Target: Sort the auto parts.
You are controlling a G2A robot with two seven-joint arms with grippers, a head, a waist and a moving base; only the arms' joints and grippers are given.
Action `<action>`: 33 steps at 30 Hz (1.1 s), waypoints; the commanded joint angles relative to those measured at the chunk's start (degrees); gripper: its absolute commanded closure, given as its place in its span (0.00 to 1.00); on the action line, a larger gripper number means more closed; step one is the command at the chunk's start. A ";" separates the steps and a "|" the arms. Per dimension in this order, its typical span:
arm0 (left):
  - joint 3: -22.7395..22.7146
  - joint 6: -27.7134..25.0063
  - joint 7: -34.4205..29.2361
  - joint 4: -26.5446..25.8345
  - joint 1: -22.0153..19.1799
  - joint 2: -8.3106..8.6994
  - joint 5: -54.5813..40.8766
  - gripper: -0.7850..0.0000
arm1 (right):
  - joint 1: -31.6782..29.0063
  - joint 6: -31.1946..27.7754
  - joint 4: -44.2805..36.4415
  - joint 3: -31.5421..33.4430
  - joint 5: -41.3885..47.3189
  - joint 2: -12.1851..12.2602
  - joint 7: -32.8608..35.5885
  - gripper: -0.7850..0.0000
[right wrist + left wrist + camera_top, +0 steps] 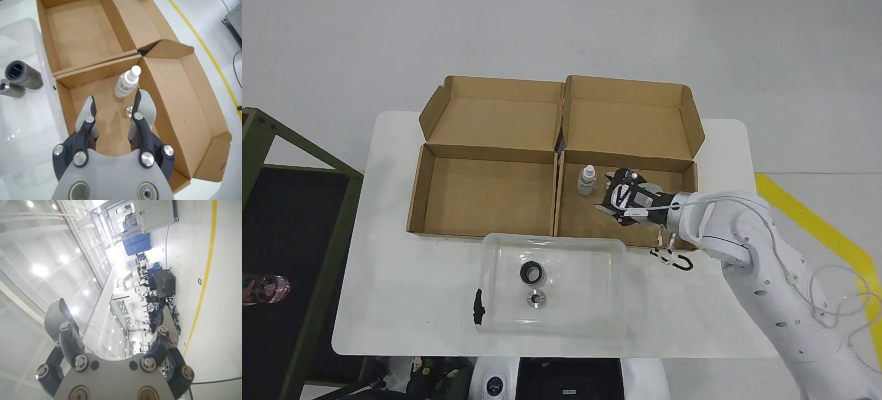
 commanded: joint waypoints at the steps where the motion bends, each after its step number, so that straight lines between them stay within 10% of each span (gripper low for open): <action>1: 0.00 0.00 0.00 0.00 0.00 0.00 0.00 0.00 | -2.11 -0.40 -2.49 0.27 -0.21 0.19 -1.12 0.51; 33: 0.00 0.00 0.00 0.00 0.00 0.00 0.00 0.00 | -5.38 2.88 -5.29 -18.79 -12.35 -3.28 -9.50 0.49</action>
